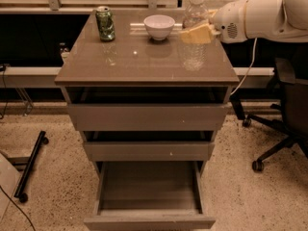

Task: Place water bottle into bottom drawer

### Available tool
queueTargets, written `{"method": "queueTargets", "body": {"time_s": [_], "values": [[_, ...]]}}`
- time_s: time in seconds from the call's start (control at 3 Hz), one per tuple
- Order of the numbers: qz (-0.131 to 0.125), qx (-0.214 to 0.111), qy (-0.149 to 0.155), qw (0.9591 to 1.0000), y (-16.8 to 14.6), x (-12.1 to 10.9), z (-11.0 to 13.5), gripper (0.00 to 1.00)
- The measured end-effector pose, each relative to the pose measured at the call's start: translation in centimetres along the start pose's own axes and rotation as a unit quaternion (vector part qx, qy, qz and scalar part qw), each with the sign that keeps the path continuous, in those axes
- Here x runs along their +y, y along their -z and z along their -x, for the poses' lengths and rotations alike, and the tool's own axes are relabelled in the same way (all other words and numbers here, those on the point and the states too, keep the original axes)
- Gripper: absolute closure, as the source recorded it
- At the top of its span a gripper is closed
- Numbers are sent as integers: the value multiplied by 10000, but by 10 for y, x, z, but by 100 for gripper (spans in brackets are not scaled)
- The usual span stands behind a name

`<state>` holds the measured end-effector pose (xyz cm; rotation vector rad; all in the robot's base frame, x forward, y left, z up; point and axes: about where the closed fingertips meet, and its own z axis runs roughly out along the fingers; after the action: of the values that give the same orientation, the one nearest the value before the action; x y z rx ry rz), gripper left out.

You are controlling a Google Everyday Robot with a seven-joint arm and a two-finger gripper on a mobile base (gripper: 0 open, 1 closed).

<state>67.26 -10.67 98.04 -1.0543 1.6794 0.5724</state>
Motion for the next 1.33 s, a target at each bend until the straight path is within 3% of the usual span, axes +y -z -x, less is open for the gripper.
{"method": "queueTargets", "body": {"time_s": [0.33,0.67,1.33], "values": [[257,-190,538,9980,14,51,8,100],[412,-352,710,9960,16,99,-6,100],[502,-484,116,9975,-22,161,-77,100]]}}
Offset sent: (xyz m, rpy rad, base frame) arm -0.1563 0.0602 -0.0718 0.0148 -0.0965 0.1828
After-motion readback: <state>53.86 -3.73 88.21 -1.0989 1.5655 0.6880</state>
